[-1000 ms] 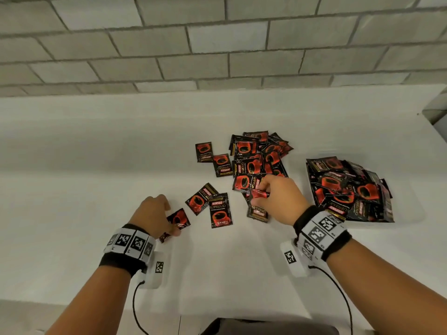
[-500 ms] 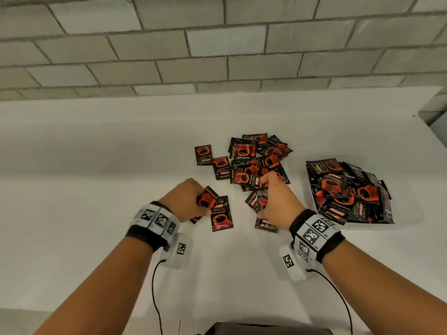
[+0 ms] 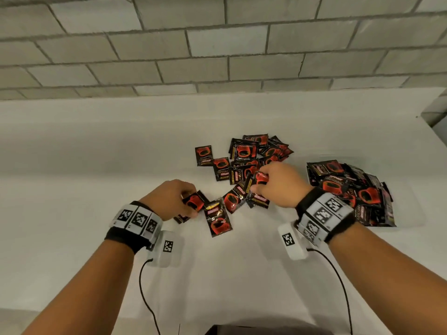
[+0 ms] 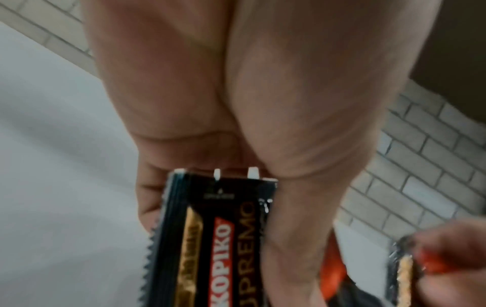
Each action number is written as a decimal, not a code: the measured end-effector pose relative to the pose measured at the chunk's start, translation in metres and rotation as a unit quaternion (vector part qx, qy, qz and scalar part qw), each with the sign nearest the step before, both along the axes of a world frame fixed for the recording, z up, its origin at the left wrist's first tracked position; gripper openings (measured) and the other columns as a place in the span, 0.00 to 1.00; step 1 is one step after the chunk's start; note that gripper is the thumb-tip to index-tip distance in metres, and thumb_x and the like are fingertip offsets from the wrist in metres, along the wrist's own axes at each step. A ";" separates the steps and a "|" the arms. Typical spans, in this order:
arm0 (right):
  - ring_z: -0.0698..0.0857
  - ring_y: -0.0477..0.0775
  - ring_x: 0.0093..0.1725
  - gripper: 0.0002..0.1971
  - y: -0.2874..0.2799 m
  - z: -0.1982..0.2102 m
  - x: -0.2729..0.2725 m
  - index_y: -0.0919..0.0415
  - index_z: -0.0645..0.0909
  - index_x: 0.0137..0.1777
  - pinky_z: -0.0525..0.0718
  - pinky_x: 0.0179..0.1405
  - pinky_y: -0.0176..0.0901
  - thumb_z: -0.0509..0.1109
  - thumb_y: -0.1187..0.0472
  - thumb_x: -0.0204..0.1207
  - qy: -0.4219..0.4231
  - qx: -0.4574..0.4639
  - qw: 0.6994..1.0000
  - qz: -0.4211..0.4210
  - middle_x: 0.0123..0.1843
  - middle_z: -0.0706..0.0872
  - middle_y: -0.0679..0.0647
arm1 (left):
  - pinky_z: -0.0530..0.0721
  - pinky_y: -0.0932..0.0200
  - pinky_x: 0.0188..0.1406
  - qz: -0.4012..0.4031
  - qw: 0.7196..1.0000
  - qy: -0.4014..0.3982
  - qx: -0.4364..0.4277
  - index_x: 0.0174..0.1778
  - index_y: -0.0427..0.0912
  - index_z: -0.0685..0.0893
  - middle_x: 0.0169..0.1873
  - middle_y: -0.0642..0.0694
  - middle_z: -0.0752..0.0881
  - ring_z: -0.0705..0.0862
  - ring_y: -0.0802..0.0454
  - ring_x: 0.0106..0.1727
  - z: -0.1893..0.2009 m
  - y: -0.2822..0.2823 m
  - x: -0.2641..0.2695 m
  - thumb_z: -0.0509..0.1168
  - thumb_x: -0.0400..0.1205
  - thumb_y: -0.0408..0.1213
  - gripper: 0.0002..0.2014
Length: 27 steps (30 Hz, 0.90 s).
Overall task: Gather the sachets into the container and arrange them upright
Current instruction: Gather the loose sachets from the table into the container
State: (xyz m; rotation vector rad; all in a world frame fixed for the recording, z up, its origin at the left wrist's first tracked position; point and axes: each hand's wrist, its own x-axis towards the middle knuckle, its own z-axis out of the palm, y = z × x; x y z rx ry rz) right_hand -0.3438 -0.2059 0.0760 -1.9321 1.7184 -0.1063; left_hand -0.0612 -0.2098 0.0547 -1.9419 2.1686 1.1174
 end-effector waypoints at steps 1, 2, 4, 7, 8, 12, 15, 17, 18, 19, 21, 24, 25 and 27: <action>0.80 0.59 0.64 0.24 -0.006 -0.009 0.003 0.64 0.85 0.65 0.76 0.57 0.41 0.74 0.46 0.79 0.034 0.000 0.999 0.013 0.67 0.80 0.59 | 0.86 0.55 0.46 -0.003 1.000 0.028 0.006 0.41 0.52 0.88 0.38 0.55 0.90 0.90 0.54 0.41 0.005 0.000 -0.002 0.85 0.69 0.37 0.14; 0.76 0.60 0.68 0.24 -0.010 -0.018 0.005 0.63 0.85 0.64 0.76 0.65 0.46 0.75 0.45 0.77 0.065 0.005 0.997 0.031 0.70 0.77 0.59 | 0.86 0.53 0.49 -0.008 0.999 0.048 0.007 0.41 0.50 0.89 0.41 0.54 0.90 0.89 0.53 0.43 0.007 0.001 -0.006 0.86 0.68 0.37 0.13; 0.73 0.62 0.72 0.26 -0.014 -0.036 0.010 0.59 0.85 0.67 0.76 0.72 0.53 0.79 0.45 0.73 0.113 0.019 0.991 0.073 0.73 0.74 0.56 | 0.84 0.51 0.60 -0.031 0.998 0.058 -0.007 0.46 0.50 0.88 0.55 0.54 0.86 0.86 0.54 0.56 0.007 0.003 -0.017 0.87 0.67 0.41 0.17; 0.71 0.67 0.74 0.31 -0.015 -0.049 0.013 0.57 0.81 0.72 0.75 0.74 0.56 0.82 0.48 0.70 0.136 0.020 0.987 0.087 0.76 0.71 0.57 | 0.75 0.50 0.73 -0.119 0.992 0.041 0.007 0.50 0.54 0.88 0.73 0.59 0.75 0.75 0.56 0.72 -0.001 0.010 -0.039 0.86 0.67 0.48 0.19; 0.73 0.69 0.74 0.34 -0.014 -0.050 0.013 0.57 0.78 0.74 0.76 0.74 0.57 0.83 0.50 0.69 0.134 0.022 0.988 0.077 0.76 0.70 0.59 | 0.73 0.48 0.75 -0.155 0.987 0.026 0.012 0.51 0.52 0.89 0.77 0.59 0.72 0.72 0.55 0.74 -0.005 0.014 -0.046 0.86 0.68 0.49 0.19; 0.82 0.67 0.63 0.43 -0.011 -0.055 0.009 0.61 0.61 0.80 0.84 0.61 0.56 0.82 0.61 0.71 0.071 0.022 0.997 0.032 0.68 0.77 0.64 | 0.73 0.46 0.75 -0.259 0.965 -0.034 -0.003 0.47 0.46 0.90 0.80 0.51 0.68 0.66 0.47 0.76 -0.024 0.037 -0.075 0.83 0.70 0.47 0.15; 0.85 0.59 0.49 0.40 -0.011 -0.044 0.003 0.60 0.56 0.83 0.87 0.50 0.55 0.76 0.65 0.77 0.000 0.018 1.000 0.025 0.59 0.81 0.62 | 0.79 0.40 0.69 -0.299 0.947 -0.109 -0.036 0.51 0.47 0.91 0.79 0.49 0.66 0.63 0.42 0.76 -0.036 0.056 -0.085 0.80 0.70 0.45 0.15; 0.83 0.55 0.50 0.38 -0.012 -0.031 0.004 0.59 0.56 0.84 0.85 0.48 0.51 0.73 0.64 0.79 -0.034 0.017 0.998 0.055 0.63 0.81 0.61 | 0.81 0.40 0.65 -0.308 0.942 -0.124 -0.056 0.59 0.47 0.89 0.74 0.48 0.69 0.66 0.41 0.72 -0.038 0.061 -0.086 0.78 0.73 0.43 0.18; 0.82 0.53 0.53 0.38 -0.014 -0.024 0.008 0.57 0.56 0.84 0.82 0.50 0.46 0.73 0.64 0.80 -0.047 0.018 0.995 0.080 0.66 0.80 0.60 | 0.80 0.42 0.64 -0.310 0.940 -0.129 -0.056 0.63 0.48 0.88 0.71 0.47 0.71 0.67 0.42 0.71 -0.037 0.063 -0.085 0.77 0.74 0.44 0.20; 0.81 0.52 0.57 0.38 -0.016 -0.019 0.014 0.55 0.57 0.85 0.80 0.52 0.43 0.73 0.64 0.79 -0.059 0.022 0.992 0.108 0.69 0.80 0.58 | 0.79 0.45 0.62 -0.315 0.938 -0.138 -0.053 0.65 0.48 0.87 0.69 0.47 0.73 0.68 0.43 0.69 -0.035 0.063 -0.083 0.77 0.75 0.45 0.22; 0.82 0.53 0.63 0.40 -0.020 -0.019 0.030 0.50 0.59 0.85 0.82 0.58 0.43 0.74 0.64 0.77 -0.064 0.047 0.984 0.161 0.73 0.79 0.55 | 0.78 0.49 0.60 -0.326 0.933 -0.144 -0.050 0.66 0.46 0.85 0.64 0.47 0.76 0.70 0.45 0.66 -0.034 0.064 -0.079 0.75 0.77 0.43 0.21; 0.81 0.53 0.54 0.41 -0.018 -0.032 0.050 0.49 0.58 0.87 0.81 0.51 0.42 0.72 0.63 0.76 0.034 0.087 0.968 0.235 0.70 0.82 0.58 | 0.79 0.53 0.50 -0.311 0.945 -0.098 -0.017 0.58 0.42 0.82 0.57 0.43 0.81 0.81 0.43 0.58 -0.032 0.061 -0.061 0.74 0.77 0.34 0.15; 0.80 0.54 0.50 0.39 -0.016 -0.037 0.054 0.50 0.59 0.86 0.81 0.47 0.43 0.71 0.62 0.75 0.072 0.089 0.963 0.245 0.66 0.84 0.60 | 0.80 0.52 0.48 -0.295 0.952 -0.084 0.004 0.55 0.43 0.80 0.55 0.44 0.83 0.83 0.43 0.55 -0.030 0.059 -0.052 0.75 0.75 0.33 0.15; 0.81 0.57 0.50 0.29 -0.013 -0.042 0.057 0.57 0.69 0.76 0.83 0.45 0.46 0.71 0.60 0.75 0.105 0.073 0.963 0.239 0.61 0.84 0.61 | 0.83 0.52 0.45 -0.247 0.966 -0.070 0.029 0.54 0.51 0.72 0.50 0.47 0.85 0.85 0.47 0.50 -0.025 0.048 -0.029 0.77 0.74 0.33 0.22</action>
